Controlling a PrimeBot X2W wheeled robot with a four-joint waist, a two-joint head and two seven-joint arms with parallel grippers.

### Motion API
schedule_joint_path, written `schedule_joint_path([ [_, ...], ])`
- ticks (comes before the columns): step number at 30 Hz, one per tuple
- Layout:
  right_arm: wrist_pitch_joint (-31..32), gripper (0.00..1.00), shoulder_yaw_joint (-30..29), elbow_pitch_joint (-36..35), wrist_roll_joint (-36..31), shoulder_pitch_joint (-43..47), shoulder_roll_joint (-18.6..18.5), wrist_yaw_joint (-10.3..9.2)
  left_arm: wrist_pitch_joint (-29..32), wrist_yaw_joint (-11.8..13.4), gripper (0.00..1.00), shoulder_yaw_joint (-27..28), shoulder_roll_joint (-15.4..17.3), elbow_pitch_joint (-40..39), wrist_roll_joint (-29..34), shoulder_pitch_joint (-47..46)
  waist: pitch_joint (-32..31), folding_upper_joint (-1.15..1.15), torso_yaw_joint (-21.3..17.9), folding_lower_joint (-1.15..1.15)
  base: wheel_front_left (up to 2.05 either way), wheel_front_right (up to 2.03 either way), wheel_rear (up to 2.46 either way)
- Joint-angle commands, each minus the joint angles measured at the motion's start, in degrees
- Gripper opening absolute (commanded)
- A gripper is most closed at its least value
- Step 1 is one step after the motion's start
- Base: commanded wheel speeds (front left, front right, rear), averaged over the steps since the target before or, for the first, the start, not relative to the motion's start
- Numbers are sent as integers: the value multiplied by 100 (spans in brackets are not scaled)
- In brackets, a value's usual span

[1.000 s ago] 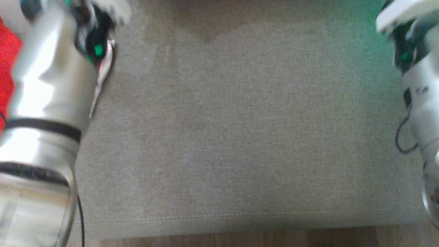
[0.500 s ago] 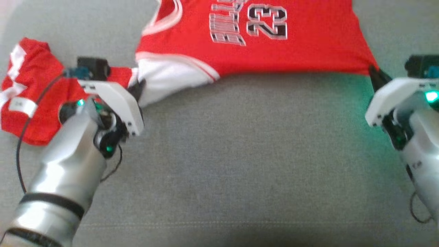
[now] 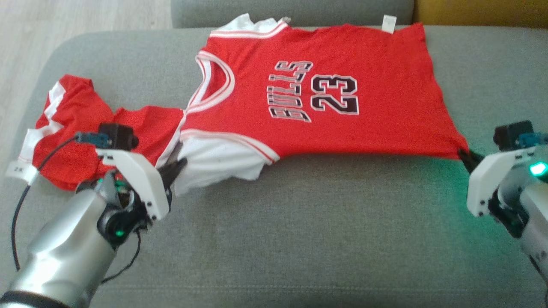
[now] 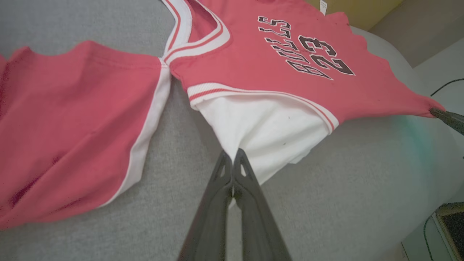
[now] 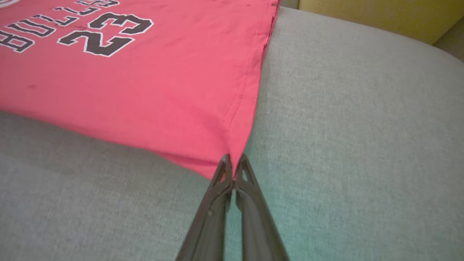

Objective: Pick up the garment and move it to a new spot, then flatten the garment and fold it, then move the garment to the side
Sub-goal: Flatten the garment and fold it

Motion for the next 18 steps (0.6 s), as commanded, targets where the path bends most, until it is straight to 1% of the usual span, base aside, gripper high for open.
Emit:
schedule_joint_path([
  [1,175,0,222,-226,192,188,-344,37,132,8,0,213,402,-289,-118,-86,-123,0,-5,1,0,0,0],
  [2,263,0,333,-335,282,253,-424,37,197,8,0,200,454,-384,-173,-19,-156,0,-7,1,0,0,0],
  [3,263,0,333,-335,282,253,-424,37,197,8,0,200,454,-384,-173,-19,-156,0,-7,1,0,0,0],
  [5,407,0,528,-581,484,360,-597,37,295,8,0,178,562,-595,-275,113,-216,0,-14,1,0,0,0],
  [12,1038,0,1215,-1581,1184,701,-1274,37,773,10,0,116,1007,-1222,-612,651,-464,0,-99,1,0,0,0],
  [18,1432,0,1608,-2387,1756,978,-1847,37,1340,52,0,75,1430,-1975,-1029,1136,-619,0,-176,1,0,0,0],
])
